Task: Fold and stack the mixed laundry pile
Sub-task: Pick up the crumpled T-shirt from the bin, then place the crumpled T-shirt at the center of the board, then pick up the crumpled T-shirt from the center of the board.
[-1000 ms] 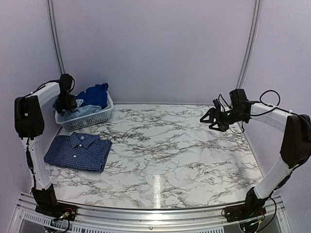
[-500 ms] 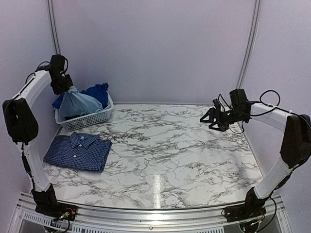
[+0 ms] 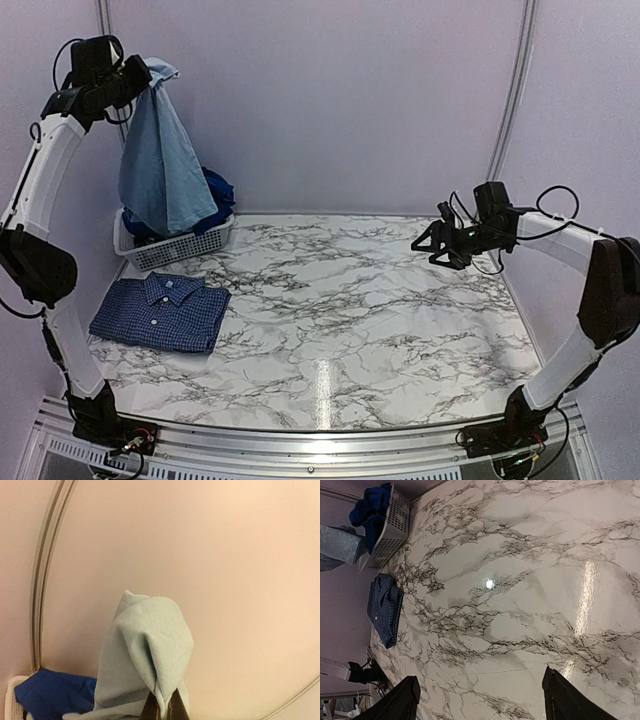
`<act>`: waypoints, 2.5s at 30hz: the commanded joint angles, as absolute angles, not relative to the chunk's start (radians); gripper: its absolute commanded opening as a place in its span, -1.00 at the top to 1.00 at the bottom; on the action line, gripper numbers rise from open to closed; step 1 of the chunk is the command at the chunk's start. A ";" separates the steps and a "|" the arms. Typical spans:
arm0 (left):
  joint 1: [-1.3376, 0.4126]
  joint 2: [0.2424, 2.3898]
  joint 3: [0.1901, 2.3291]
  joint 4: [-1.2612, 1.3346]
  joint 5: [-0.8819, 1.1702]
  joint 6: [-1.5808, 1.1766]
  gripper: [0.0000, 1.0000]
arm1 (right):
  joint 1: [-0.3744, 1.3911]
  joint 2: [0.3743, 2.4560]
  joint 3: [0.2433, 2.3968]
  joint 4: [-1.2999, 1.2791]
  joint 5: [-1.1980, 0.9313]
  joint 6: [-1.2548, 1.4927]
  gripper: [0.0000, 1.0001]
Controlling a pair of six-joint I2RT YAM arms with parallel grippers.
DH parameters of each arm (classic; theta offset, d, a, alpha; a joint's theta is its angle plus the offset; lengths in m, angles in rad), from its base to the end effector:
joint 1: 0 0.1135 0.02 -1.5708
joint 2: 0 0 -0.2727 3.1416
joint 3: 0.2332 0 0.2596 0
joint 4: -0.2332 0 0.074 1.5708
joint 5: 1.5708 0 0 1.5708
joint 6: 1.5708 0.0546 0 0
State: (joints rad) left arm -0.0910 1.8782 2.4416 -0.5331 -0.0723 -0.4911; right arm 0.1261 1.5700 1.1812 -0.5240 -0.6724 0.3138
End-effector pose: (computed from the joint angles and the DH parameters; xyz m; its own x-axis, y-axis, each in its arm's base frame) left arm 0.4111 -0.0336 0.5629 0.0178 -0.4739 -0.8804 0.0308 0.8804 -0.4733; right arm 0.3406 0.0775 0.2536 -0.8936 0.1301 -0.4295 -0.2107 0.7234 0.6575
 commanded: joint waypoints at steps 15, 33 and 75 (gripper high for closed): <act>-0.474 1.956 2.521 0.092 0.209 -0.727 1.00 | 0.130 1.545 1.230 -0.493 -0.703 0.310 -0.61; -0.607 1.866 1.960 -0.020 0.149 -0.660 0.69 | 0.094 1.471 1.182 -0.525 -0.641 0.282 -0.63; -0.513 2.553 2.192 -0.495 -0.105 -0.262 -0.51 | 0.404 1.752 1.335 -0.430 -0.585 0.276 -0.73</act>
